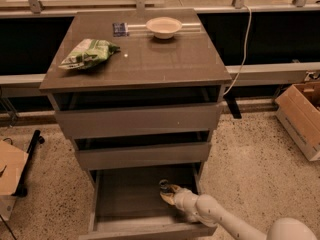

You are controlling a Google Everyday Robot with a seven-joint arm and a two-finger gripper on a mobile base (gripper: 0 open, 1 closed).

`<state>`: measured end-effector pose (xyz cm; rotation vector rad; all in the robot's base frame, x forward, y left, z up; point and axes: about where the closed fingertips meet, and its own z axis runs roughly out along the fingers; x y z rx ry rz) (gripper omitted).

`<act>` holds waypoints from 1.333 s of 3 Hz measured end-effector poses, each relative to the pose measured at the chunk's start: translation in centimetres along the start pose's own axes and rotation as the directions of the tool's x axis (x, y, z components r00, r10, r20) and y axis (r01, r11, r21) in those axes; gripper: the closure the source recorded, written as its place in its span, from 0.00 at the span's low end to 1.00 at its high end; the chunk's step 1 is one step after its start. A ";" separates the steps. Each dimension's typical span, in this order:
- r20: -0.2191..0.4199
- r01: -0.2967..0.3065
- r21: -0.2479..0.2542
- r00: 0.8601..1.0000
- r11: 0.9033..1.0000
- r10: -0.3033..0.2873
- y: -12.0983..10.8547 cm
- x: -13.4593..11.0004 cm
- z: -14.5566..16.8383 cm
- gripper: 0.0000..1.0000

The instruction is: Place redbull can into bottom drawer

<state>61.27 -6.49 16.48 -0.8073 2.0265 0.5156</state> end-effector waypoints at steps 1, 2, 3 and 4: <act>-0.001 -0.002 0.003 1.000 1.000 0.002 0.0 0.0 0.0 0.36; -0.004 -0.016 0.030 1.000 0.999 0.016 -0.1 0.2 -0.5 0.13; -0.004 -0.015 0.029 1.000 0.999 0.015 0.0 0.1 -0.4 0.00; -0.004 -0.015 0.029 1.000 0.999 0.015 0.0 0.1 -0.4 0.00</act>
Offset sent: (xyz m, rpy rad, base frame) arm -0.0075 -0.0184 0.0059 -0.0216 0.0040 -0.1016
